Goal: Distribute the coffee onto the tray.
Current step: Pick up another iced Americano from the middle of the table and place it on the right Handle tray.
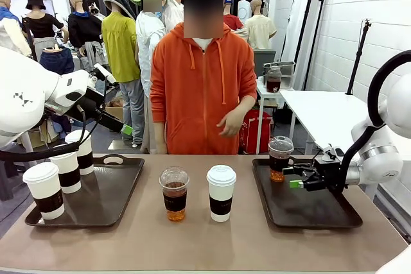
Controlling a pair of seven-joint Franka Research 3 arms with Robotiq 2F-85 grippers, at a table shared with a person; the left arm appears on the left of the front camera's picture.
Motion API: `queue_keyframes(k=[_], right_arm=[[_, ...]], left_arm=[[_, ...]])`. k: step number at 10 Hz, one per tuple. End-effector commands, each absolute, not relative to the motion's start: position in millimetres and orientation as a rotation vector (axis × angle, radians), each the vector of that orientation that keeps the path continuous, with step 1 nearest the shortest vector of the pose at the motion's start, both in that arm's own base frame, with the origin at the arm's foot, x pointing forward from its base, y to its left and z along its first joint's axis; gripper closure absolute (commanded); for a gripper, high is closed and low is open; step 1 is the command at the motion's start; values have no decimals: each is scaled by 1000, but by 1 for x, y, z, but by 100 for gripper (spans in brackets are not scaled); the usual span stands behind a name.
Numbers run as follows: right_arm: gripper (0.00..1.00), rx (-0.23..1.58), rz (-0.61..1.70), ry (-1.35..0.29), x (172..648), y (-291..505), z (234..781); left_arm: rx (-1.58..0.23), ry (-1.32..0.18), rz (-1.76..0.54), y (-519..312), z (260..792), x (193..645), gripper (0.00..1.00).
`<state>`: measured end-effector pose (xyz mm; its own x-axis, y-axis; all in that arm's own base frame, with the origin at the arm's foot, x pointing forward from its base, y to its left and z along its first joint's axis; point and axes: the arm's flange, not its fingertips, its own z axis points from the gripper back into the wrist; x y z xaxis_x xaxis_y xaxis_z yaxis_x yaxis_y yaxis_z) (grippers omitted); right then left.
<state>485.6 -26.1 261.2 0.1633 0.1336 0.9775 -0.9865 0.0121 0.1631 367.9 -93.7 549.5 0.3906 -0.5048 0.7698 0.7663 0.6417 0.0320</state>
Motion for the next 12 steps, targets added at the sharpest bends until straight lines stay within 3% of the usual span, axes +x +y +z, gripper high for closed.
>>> queue_keyframes(k=[1,12], right_arm=[[0,1127,1153,-1024,470,-7,263],[0,1175,1204,-1016,451,23,260]], left_arm=[[-367,-836,-827,-92,547,369,0],[-367,-836,-827,-92,547,369,0]])
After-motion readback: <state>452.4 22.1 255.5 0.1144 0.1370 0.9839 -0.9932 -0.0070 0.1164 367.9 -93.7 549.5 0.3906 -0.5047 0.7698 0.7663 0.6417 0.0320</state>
